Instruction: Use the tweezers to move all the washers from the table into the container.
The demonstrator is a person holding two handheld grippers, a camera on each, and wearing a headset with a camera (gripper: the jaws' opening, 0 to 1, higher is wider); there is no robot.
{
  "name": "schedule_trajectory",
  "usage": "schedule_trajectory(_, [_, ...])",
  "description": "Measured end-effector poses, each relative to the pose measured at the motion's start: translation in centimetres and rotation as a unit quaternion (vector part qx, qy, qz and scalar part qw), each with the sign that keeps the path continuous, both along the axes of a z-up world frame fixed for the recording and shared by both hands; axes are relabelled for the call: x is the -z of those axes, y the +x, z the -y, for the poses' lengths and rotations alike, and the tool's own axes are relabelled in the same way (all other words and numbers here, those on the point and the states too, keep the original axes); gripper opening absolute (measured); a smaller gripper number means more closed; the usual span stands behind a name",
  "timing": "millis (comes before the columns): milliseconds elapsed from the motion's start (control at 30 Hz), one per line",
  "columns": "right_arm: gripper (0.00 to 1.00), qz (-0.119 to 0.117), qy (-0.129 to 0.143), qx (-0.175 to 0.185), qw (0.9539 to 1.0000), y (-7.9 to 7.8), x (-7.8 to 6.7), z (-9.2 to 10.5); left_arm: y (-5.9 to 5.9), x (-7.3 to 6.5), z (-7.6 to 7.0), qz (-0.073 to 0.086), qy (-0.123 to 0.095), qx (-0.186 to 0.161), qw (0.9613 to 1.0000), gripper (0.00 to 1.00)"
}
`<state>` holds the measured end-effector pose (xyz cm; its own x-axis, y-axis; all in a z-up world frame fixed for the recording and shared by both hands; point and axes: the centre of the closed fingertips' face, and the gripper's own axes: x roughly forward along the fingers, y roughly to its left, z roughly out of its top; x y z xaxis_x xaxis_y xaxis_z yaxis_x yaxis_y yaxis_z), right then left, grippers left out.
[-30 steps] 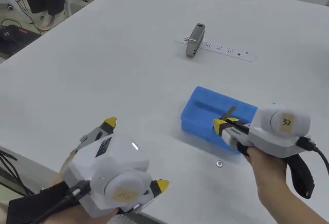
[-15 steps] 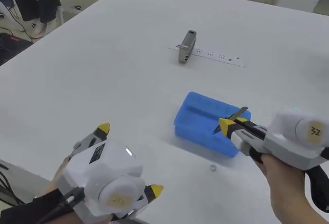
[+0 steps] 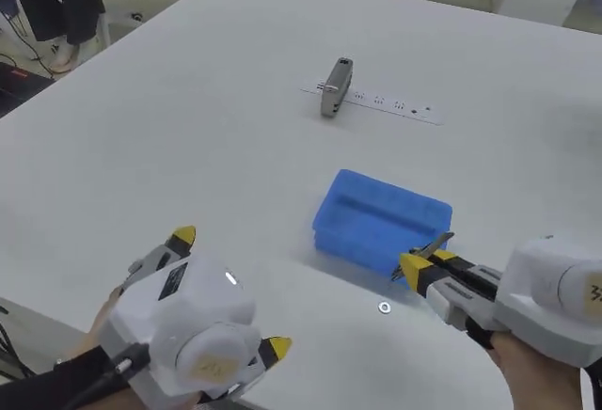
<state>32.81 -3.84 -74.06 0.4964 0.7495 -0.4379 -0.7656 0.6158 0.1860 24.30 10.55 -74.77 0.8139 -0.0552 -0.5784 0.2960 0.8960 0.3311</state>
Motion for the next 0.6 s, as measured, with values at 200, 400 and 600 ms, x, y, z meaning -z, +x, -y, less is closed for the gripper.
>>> schedule_trajectory(200, [0.04, -0.019, -0.026, -0.008, 0.9994, -0.5, 2.6, 0.4, 0.0, 0.0, -0.1, 0.000, 0.001, -0.002, 1.0000, 0.98])
schedule_trajectory(400, [0.04, -0.022, -0.044, -0.016, 0.9987, -0.4, 3.7, 0.2, 0.0, 0.2, -0.2, -0.004, 0.003, -0.003, 1.0000, 0.98])
schedule_trajectory(600, [0.04, -0.020, -0.048, -0.020, 0.9985, -0.4, 3.8, 0.0, 0.1, 0.2, -0.3, -0.003, 0.004, -0.005, 1.0000, 0.98])
